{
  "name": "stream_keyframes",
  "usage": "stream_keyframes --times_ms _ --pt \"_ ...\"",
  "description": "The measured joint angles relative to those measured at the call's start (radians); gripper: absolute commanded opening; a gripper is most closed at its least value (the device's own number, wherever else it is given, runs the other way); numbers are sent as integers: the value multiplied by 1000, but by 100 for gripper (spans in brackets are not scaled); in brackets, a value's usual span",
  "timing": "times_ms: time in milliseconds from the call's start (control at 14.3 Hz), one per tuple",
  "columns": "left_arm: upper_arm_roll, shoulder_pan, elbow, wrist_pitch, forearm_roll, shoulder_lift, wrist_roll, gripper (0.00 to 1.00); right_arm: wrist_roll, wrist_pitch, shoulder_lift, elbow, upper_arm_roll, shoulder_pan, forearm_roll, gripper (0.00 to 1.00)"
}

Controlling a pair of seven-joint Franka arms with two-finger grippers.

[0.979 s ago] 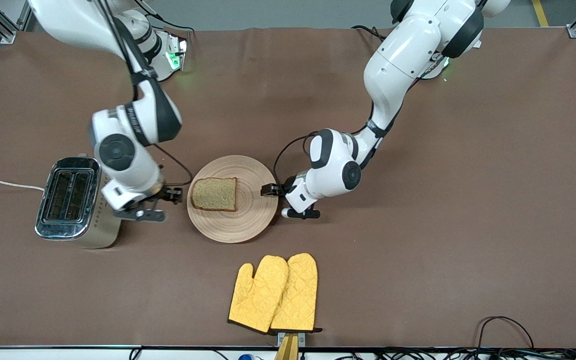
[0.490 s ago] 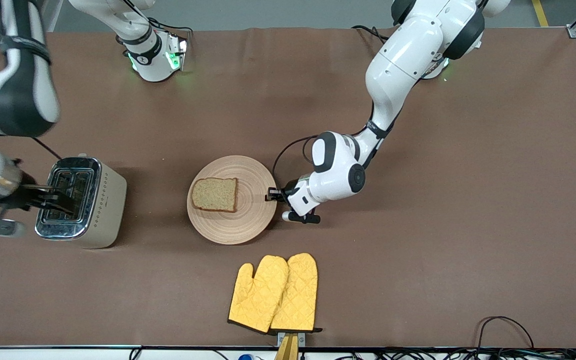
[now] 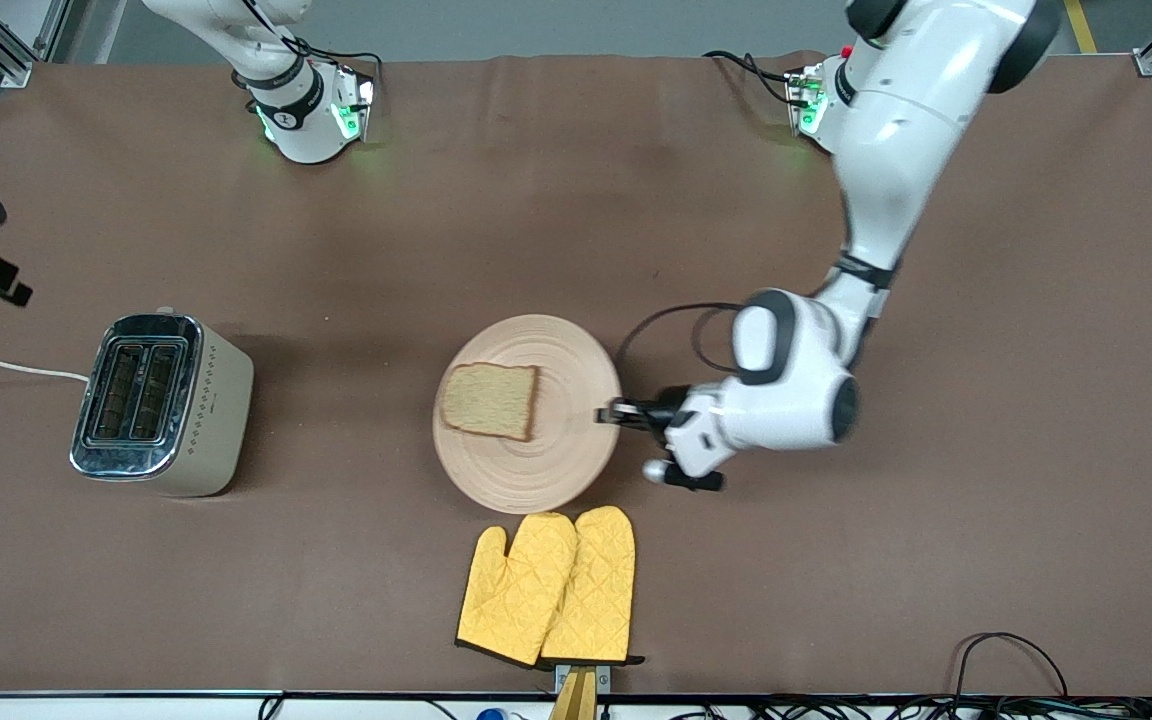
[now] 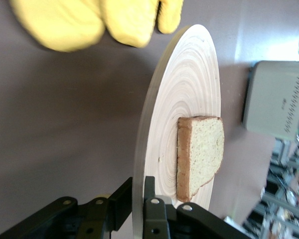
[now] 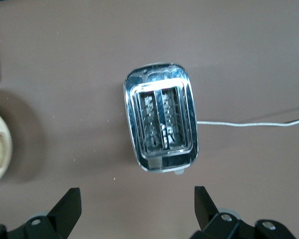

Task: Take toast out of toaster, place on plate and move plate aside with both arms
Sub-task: 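Slide the plate with the left gripper away from the toaster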

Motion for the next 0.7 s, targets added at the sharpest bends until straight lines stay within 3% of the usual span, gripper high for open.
stream_keyframes --times_ms 420,699 --pt "8 391 2 -386 9 -1 365 0 0 -2 5 -16 13 2 -1 100" --pt "13 599 2 -454 79 45 559 0 0 -2 5 -18 16 6 -2 100"
